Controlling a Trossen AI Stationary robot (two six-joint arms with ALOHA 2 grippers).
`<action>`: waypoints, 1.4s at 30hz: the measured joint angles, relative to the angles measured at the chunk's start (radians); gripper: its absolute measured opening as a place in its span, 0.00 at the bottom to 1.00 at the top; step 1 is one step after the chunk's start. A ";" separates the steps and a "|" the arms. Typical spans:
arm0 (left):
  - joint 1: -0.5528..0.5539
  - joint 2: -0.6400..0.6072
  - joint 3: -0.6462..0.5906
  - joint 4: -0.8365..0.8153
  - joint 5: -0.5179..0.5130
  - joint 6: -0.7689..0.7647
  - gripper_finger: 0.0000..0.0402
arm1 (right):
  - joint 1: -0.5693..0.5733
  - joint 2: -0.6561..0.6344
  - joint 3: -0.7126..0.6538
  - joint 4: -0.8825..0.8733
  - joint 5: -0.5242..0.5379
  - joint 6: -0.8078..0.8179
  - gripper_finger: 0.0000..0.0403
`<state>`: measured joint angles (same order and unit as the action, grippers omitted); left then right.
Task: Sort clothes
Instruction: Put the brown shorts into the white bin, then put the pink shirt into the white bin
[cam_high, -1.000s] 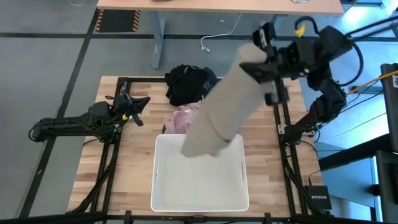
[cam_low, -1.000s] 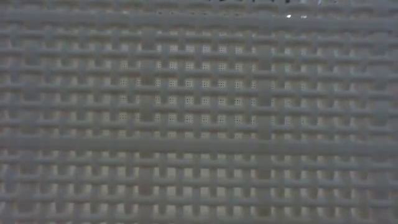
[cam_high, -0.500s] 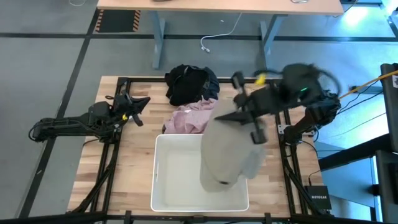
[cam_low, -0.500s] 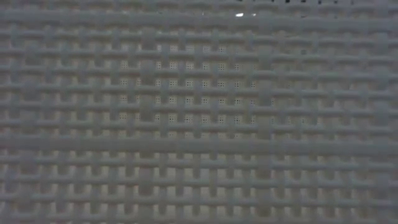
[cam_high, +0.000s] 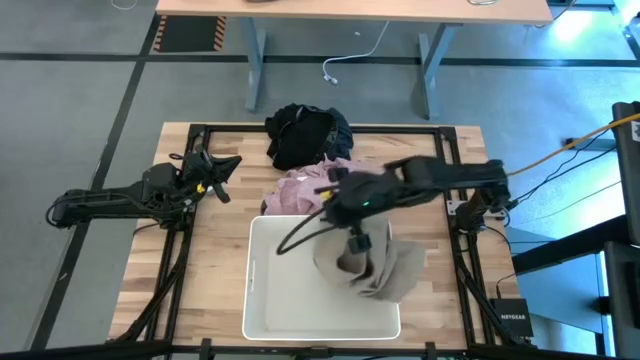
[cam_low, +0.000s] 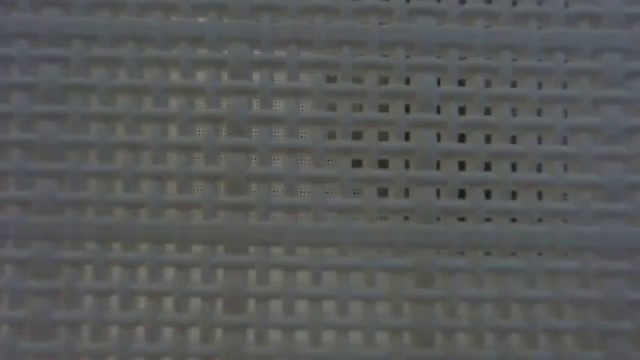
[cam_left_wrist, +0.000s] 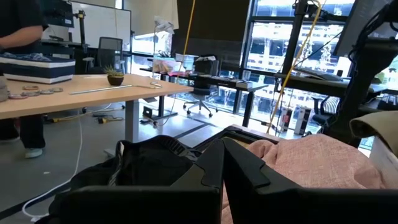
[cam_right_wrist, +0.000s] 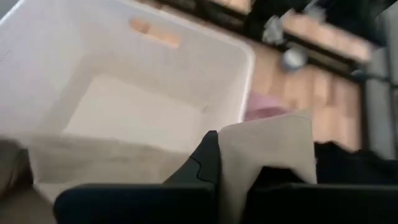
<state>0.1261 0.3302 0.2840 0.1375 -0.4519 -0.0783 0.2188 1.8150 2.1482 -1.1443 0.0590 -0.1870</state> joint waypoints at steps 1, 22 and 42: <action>0.000 0.000 0.000 0.000 0.000 0.001 0.00 | -0.005 -0.002 -0.045 0.032 -0.023 0.012 0.03; -0.090 0.047 0.000 -0.100 0.014 -0.198 0.00 | -0.030 -0.002 -0.595 0.649 -0.213 0.086 0.21; -0.101 0.140 0.000 -0.083 0.013 -0.175 0.00 | -0.227 -0.015 -0.038 -0.083 0.019 -0.015 0.54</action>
<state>0.0254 0.4697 0.2836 0.0547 -0.4388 -0.2530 -0.0081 1.8000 2.1101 -1.2271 0.0777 -0.2021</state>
